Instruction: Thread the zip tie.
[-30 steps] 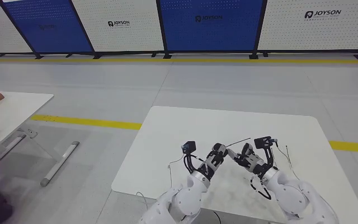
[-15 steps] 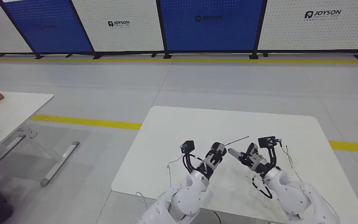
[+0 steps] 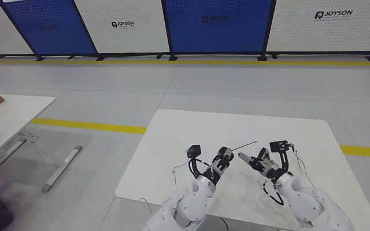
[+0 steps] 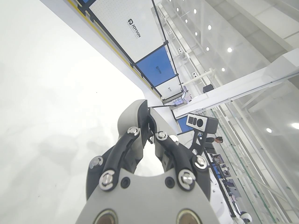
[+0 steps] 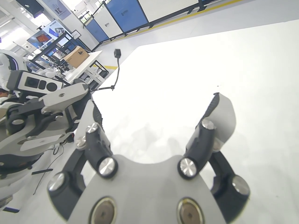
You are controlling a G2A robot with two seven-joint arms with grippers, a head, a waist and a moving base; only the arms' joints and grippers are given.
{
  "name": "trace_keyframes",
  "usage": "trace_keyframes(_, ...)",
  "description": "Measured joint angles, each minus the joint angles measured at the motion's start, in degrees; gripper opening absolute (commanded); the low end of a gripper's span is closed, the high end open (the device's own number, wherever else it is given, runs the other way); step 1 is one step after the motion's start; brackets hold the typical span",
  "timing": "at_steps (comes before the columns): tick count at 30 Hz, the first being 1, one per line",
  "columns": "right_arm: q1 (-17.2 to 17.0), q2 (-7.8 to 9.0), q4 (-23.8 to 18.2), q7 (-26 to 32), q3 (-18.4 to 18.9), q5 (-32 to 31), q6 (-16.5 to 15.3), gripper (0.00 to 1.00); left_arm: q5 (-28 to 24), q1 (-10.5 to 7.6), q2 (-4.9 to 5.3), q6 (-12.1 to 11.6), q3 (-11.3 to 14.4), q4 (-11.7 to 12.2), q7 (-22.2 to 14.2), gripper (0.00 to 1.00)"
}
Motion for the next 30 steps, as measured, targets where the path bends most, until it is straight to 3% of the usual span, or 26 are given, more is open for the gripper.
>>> trace_keyframes(9, 0.19, -0.14, 0.54, 1.49, 0.01, -0.83, 1.37, 1.00, 0.00, 0.00, 0.00, 0.00, 0.00, 0.00, 0.00, 0.00)
trace_keyframes(30, 0.18, -0.14, 0.53, 1.46, 0.01, -0.82, 1.36, 1.00, 0.00, 0.00, 0.00, 0.00, 0.00, 0.00, 0.00, 0.00)
